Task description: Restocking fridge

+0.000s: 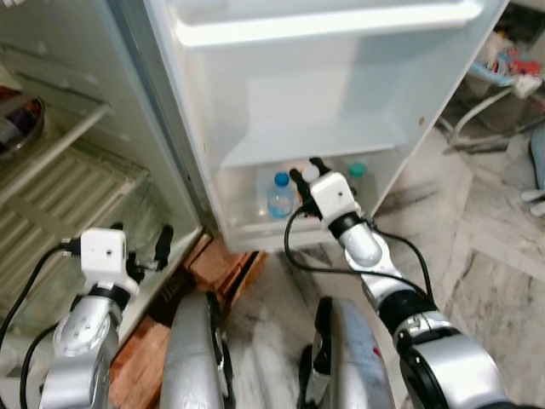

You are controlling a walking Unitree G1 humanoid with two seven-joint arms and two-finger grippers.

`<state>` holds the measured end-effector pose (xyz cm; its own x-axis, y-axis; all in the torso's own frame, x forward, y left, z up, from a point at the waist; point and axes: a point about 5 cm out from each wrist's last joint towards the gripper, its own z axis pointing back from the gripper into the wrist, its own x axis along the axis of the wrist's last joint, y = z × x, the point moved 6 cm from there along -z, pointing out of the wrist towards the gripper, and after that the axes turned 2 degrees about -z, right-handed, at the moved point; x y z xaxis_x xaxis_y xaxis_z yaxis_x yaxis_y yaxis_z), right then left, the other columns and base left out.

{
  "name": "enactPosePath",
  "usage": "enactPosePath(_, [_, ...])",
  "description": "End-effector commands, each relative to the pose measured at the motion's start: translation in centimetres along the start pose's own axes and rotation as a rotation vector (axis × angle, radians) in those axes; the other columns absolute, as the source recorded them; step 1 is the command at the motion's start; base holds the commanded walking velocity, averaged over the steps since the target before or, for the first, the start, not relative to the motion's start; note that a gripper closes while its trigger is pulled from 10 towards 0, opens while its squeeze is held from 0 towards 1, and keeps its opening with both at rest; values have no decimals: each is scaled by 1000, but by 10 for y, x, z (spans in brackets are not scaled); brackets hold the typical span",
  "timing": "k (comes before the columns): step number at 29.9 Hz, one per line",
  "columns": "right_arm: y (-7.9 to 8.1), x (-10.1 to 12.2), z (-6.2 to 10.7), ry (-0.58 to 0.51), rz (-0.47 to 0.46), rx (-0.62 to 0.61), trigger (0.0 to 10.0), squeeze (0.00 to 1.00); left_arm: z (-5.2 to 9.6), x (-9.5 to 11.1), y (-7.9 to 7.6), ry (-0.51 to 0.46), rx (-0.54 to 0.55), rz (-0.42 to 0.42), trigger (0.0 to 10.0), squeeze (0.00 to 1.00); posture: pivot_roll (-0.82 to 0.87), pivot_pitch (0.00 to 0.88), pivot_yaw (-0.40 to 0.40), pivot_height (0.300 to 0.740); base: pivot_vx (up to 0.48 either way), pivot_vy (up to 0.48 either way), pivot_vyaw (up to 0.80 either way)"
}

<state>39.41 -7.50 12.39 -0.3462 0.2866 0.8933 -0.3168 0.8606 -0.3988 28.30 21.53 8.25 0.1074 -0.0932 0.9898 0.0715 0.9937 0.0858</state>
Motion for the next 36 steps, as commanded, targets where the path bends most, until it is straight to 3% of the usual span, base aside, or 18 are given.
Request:
enactPosePath(1, [-5,22,-14,-82,27,-12,10000,0,5,1,6,5,20,-8,10000,0,306,234,6,587,0,0,0])
enactPosePath(6, [2,19,-15,-66,58,17,10000,0,11,2,8,11,18,-20,10000,0,326,247,7,587,0,0,0])
enactPosePath(13, [9,-6,-8,48,79,31,10000,0,17,8,13,9,27,-32,10000,0,368,265,10,587,0,0,0])
enactPosePath(25, [7,-31,6,154,29,-2,10000,0,19,8,13,15,17,-38,10000,0,369,267,21,587,0,0,0])
enactPosePath(31, [-18,-51,15,265,90,-106,10000,0,19,8,13,27,10,-40,10000,0,363,268,31,587,0,0,0])
enactPosePath(36, [-31,-55,17,295,118,-158,10000,0,18,8,13,29,8,-40,10000,0,358,267,33,587,0,0,0])
